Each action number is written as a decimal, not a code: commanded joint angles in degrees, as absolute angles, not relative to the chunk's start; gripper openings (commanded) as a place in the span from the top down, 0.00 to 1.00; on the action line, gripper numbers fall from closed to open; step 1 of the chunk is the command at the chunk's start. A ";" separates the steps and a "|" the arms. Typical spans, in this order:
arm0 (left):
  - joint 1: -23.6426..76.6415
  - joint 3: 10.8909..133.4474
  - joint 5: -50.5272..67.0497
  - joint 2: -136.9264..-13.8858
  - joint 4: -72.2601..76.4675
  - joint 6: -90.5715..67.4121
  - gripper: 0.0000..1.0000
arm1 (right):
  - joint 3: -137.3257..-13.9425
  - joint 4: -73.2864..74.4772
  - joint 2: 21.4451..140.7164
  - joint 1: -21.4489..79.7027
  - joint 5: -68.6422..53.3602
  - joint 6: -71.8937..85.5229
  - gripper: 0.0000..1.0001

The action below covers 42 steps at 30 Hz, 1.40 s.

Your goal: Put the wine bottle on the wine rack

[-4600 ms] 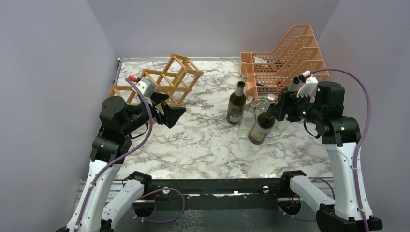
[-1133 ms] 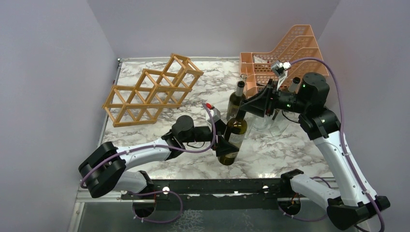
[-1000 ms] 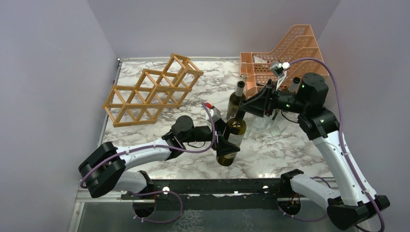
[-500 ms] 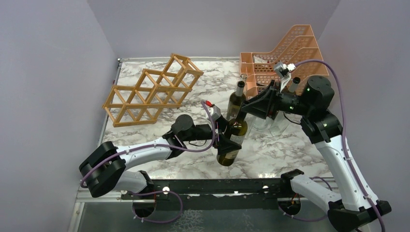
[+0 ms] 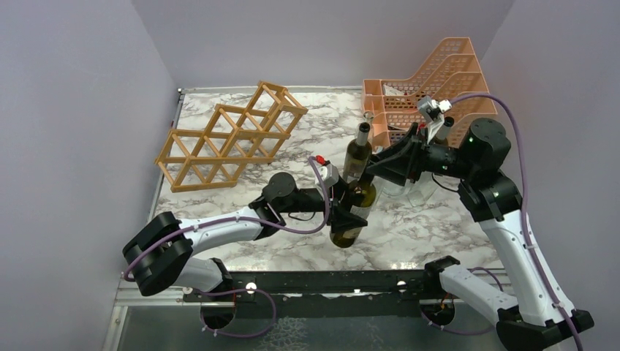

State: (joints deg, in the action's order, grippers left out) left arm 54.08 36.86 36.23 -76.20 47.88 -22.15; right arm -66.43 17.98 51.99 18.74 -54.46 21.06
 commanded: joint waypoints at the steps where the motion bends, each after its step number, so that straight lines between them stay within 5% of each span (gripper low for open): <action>1: 54.05 40.92 35.92 -73.41 51.75 -13.81 1.00 | -70.05 23.31 49.64 19.15 -52.40 21.45 0.40; 3: 53.90 42.54 34.93 -72.50 49.24 -9.40 1.00 | -71.79 25.59 49.16 19.06 -50.11 21.68 0.32; 17: 51.94 57.64 18.16 -65.20 13.51 44.71 1.00 | -94.41 43.71 55.88 19.15 -43.53 13.62 0.18; 28: 51.94 57.82 -0.15 -64.31 15.47 75.82 1.00 | -102.82 50.16 69.11 19.89 -37.89 8.62 0.19; 35: 51.94 58.08 -4.18 -64.51 16.96 84.31 1.00 | -109.91 55.96 77.29 35.51 -14.68 1.90 0.20; 42: 51.94 55.02 -4.54 -62.85 18.97 87.71 1.00 | -104.14 56.37 75.41 40.03 -7.81 -1.00 0.22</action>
State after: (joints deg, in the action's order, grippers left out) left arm 51.96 54.78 -3.22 -66.61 10.17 83.20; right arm -106.54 54.22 78.15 38.24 -16.32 2.44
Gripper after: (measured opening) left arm 0.780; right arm 0.781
